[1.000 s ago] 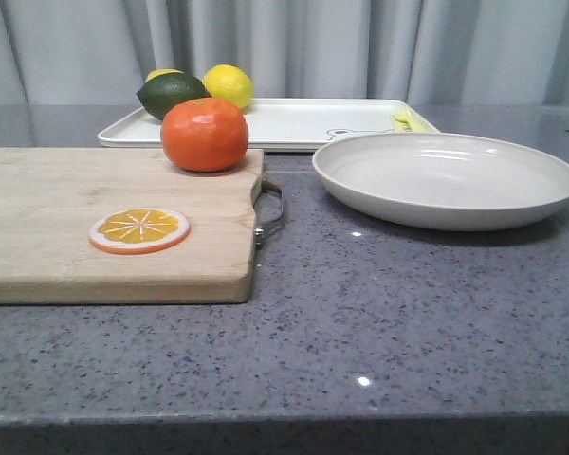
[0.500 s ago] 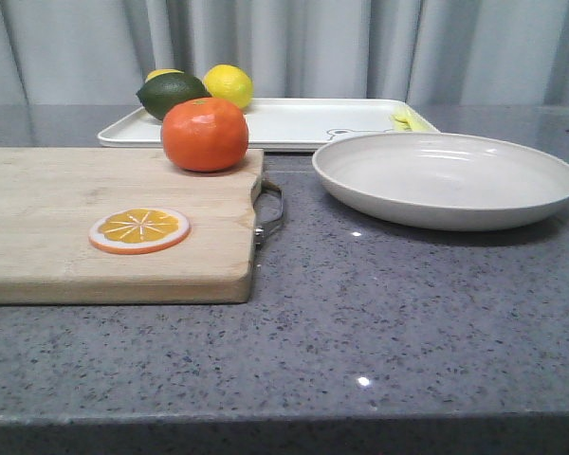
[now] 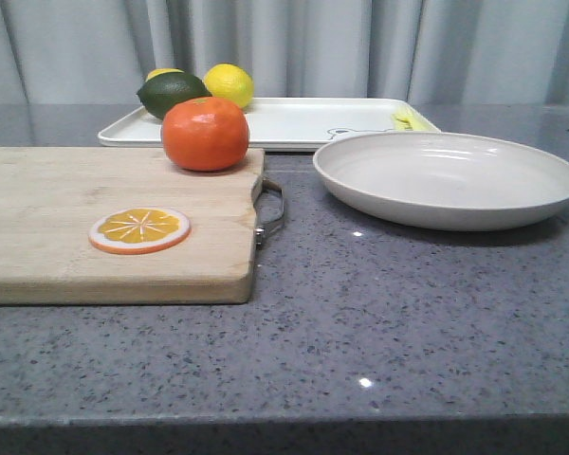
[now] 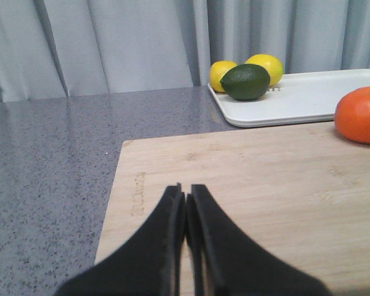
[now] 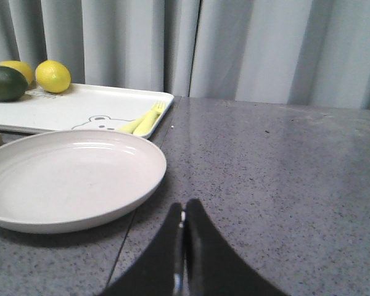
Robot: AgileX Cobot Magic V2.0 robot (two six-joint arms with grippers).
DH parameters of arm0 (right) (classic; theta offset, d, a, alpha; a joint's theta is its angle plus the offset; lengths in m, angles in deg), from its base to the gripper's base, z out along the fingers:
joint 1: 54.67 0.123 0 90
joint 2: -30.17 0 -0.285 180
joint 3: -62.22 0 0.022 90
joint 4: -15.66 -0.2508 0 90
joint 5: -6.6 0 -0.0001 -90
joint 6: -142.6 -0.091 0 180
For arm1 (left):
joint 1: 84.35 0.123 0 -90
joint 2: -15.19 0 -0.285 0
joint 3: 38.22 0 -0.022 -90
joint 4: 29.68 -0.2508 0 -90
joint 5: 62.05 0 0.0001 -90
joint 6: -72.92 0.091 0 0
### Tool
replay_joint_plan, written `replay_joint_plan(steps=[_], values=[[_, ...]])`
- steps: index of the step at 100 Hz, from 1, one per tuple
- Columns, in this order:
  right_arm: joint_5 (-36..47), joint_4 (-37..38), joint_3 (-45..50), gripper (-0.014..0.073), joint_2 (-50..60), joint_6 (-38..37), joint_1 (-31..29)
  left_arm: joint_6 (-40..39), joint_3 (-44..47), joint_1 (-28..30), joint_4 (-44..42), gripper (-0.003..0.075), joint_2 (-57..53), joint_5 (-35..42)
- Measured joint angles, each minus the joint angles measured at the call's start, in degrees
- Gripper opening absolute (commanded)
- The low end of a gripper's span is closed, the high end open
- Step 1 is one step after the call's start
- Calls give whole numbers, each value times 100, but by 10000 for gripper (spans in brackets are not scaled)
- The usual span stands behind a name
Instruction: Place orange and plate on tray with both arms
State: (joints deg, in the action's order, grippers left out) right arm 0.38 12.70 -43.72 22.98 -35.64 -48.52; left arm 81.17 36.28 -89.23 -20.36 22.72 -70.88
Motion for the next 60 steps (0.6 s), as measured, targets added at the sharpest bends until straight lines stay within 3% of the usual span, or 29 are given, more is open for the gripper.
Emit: replay_joint_plan(steps=[16,31,60], values=[[-1123,-144,-901,-101,-12,0,0,0,-708,0,459,-20,47,-450],[-2190,-167,-1799,-101,-384,0,0,0,-1707,0,634,-20,612,-1410],[-2951,-167,-3091,-101,-1415,0,0,209,-3250,-633,553,-20,1848,-2643]])
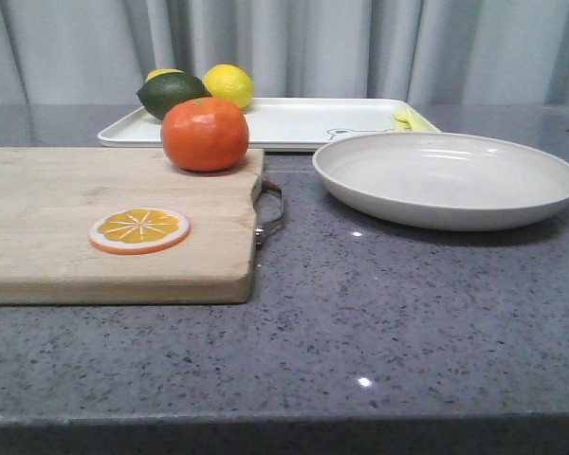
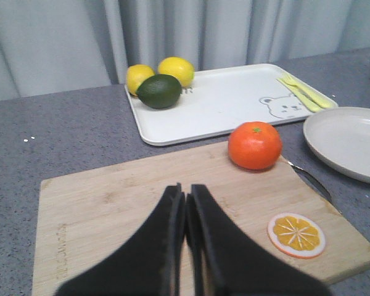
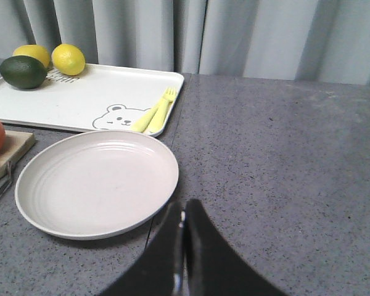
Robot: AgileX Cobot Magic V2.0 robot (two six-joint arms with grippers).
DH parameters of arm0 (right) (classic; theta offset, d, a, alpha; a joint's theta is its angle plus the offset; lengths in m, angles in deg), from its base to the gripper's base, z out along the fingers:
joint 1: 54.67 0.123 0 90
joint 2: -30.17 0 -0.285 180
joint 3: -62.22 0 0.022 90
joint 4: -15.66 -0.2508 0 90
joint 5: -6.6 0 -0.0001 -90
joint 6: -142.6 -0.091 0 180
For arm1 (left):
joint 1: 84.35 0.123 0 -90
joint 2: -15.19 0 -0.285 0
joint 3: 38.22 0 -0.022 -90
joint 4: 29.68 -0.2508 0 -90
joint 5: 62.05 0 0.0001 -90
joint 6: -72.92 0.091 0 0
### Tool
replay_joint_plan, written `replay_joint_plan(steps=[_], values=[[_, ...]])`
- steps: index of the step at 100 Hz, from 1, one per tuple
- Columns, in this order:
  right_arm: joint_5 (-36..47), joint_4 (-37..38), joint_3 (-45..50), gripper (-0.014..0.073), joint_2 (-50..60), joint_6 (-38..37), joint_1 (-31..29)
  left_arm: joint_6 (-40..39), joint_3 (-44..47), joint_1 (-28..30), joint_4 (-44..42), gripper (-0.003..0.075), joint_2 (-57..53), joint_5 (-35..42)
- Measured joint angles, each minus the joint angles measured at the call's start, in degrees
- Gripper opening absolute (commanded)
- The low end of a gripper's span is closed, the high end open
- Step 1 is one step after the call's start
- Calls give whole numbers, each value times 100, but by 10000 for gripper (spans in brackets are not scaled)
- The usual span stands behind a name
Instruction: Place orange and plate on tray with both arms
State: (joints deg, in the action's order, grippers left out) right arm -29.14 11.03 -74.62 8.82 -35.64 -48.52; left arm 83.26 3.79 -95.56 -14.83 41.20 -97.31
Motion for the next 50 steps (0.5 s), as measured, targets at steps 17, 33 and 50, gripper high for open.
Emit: replay_joint_plan(steps=[17,33,50], values=[[-163,0,-329,-101,-673,0,0,21,-391,-90,140,-20,539,-225],[-202,0,-342,-101,-979,0,0,21,-403,-90,191,-20,782,-225],[-216,0,-342,-99,-1002,0,0,21,-403,-90,200,-20,813,-215]])
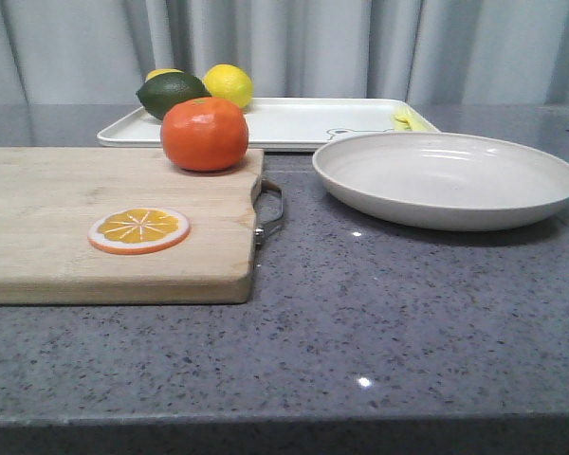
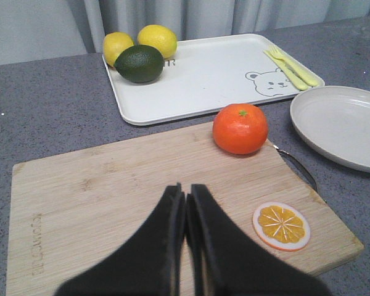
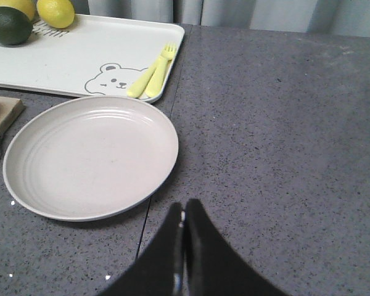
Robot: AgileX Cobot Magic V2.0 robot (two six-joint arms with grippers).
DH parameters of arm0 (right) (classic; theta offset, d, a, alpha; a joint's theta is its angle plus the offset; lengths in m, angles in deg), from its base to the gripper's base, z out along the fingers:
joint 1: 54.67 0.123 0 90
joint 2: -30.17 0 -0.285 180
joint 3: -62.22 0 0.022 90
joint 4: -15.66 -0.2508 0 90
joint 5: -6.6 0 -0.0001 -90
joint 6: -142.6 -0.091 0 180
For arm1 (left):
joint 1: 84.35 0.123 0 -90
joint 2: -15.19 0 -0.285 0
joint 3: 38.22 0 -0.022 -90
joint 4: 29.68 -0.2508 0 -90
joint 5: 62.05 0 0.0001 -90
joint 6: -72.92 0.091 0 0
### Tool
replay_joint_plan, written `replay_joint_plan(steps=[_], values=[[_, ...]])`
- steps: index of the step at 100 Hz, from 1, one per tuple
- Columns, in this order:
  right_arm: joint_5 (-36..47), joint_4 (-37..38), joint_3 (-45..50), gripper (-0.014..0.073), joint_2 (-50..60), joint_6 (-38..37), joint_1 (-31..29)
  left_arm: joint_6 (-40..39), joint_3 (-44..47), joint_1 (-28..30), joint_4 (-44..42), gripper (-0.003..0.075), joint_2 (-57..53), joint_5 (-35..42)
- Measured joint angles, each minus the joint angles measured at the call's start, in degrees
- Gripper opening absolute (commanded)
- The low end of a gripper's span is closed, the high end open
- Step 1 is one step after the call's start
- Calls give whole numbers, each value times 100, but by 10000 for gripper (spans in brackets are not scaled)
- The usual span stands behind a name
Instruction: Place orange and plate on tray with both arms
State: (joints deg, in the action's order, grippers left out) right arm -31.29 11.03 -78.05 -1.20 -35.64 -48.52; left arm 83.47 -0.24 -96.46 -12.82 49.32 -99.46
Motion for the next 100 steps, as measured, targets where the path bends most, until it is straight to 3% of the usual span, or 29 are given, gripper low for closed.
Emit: replay_joint_plan(steps=[11,19,37,45,76,100], values=[[0,0,0,-84,0,0,0,0,0,0,15,-9,0,0],[-25,0,0,11,0,0,0,0,0,0,35,54,0,0],[-121,0,0,365,0,0,0,6,0,0,35,393,0,0],[-158,0,0,438,0,0,0,6,0,0,35,506,0,0],[-178,0,0,442,0,0,0,6,0,0,97,495,56,106],[-178,0,0,442,0,0,0,100,-155,-4,405,495,899,165]])
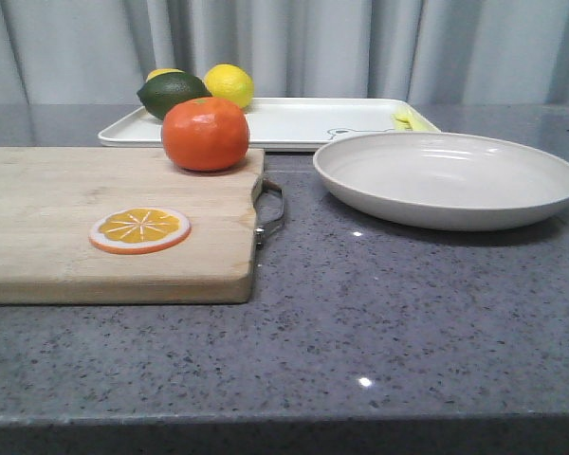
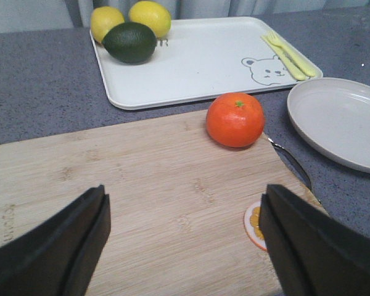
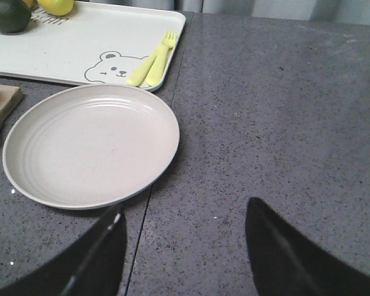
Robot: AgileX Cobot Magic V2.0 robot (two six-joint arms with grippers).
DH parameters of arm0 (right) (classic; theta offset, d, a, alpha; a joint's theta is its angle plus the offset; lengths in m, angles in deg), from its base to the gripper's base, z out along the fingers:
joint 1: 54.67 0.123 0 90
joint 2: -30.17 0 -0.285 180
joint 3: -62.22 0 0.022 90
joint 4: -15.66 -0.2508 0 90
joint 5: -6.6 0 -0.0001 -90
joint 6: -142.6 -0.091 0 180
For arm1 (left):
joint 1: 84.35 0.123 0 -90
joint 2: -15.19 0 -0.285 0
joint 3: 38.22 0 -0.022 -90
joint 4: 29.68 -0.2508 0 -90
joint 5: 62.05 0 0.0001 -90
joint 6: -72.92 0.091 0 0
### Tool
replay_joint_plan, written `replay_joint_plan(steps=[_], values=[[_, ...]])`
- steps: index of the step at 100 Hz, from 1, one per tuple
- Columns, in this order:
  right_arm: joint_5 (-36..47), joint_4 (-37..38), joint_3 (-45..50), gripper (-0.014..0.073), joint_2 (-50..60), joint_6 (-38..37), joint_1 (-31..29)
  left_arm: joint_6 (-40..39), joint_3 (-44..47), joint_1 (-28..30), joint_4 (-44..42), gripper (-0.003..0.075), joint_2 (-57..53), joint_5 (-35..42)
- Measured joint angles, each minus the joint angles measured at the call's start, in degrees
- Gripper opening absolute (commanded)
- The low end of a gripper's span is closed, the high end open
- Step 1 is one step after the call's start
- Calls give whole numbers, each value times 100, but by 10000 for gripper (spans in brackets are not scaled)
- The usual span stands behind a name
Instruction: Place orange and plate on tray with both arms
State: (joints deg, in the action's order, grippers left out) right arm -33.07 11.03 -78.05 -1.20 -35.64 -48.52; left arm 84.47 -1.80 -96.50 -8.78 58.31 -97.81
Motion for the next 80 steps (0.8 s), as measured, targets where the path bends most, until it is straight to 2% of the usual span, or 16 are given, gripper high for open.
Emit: replay_joint_plan(steps=[37,80], values=[[0,0,0,442,0,0,0,1574,-1073,-95,1124,496,1944,257],[0,0,0,442,0,0,0,1721,-2274,-1293,1269,496,4022,556]])
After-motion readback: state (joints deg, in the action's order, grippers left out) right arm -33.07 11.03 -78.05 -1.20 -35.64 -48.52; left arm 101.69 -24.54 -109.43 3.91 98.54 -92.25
